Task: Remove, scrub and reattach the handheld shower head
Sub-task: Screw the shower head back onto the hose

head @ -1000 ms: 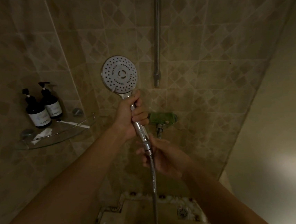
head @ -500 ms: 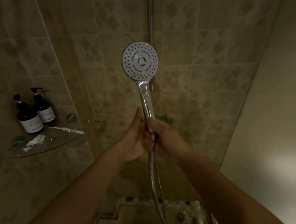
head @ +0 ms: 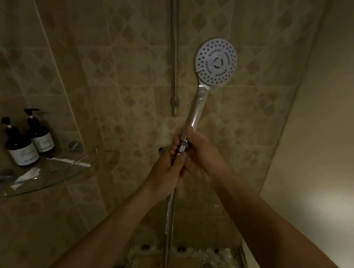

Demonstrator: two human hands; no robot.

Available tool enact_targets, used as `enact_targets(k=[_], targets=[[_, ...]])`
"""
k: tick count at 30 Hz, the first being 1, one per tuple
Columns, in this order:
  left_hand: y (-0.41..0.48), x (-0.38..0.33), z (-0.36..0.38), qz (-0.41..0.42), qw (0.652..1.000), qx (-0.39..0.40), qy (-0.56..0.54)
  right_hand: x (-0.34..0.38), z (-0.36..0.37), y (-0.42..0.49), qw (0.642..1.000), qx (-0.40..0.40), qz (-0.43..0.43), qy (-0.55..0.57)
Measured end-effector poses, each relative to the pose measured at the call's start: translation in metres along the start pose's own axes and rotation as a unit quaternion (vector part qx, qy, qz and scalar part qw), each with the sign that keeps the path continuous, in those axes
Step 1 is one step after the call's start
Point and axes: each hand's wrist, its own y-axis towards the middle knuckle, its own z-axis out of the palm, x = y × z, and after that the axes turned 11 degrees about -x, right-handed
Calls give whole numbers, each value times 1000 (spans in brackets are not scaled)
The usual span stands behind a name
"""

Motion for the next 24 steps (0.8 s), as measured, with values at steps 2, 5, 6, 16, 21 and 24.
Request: enact_targets(k=[2, 5, 6, 16, 21, 24], targets=[[1, -4, 0, -3, 1000, -8, 21, 4, 0, 2, 1000, 5, -4, -29], [1, -8, -1, 8, 999, -14, 50, 9, 2, 4, 993, 5, -10, -115], [1, -10, -2, 13, 998, -18, 60, 10, 2, 6, 987, 0, -16, -158], [-9, -36, -9, 42, 998, 8, -39, 43, 20, 15, 953, 17, -12, -302], [-11, -43, -16, 28, 998, 48, -44, 47, 26, 13, 950, 41, -5, -310], [-12, -40, -18, -1, 997, 48, -55, 50, 28, 11, 928, 56, -28, -366]])
